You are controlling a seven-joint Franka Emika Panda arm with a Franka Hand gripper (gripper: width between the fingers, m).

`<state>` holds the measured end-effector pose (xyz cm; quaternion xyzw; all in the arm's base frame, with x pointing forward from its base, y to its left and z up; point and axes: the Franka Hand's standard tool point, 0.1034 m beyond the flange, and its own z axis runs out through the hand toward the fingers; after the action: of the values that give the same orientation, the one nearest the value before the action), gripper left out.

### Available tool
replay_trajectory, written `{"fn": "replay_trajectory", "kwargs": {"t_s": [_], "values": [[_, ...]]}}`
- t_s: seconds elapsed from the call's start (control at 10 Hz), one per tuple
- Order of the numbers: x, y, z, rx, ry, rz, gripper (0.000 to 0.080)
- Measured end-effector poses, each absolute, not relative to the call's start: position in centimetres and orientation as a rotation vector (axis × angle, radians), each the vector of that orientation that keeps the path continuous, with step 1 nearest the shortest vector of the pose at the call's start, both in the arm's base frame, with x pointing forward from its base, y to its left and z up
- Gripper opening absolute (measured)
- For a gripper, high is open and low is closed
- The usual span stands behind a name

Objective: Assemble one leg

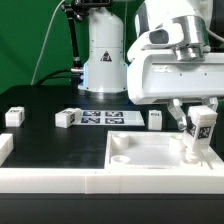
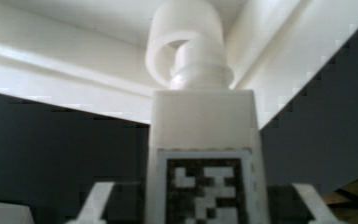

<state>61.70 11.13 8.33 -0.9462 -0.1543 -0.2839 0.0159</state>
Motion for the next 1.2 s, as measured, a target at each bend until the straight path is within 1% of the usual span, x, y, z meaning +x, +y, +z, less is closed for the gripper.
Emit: {"fn": "replay_trajectory", "kwargs": {"t_s": [0.3, 0.6, 1.0, 1.2], "values": [[61.9, 11.0, 8.2, -2.938, -0.472, -0.920, 0.0290], [61.6, 11.0, 6.9, -2.942, -0.470, -0.909, 0.0290], [61.8, 10.7, 6.8, -2.939, -0.461, -0.935, 0.0290], [61.6, 10.7, 6.6, -2.945, -0.464, -0.901, 0.0295]]}}
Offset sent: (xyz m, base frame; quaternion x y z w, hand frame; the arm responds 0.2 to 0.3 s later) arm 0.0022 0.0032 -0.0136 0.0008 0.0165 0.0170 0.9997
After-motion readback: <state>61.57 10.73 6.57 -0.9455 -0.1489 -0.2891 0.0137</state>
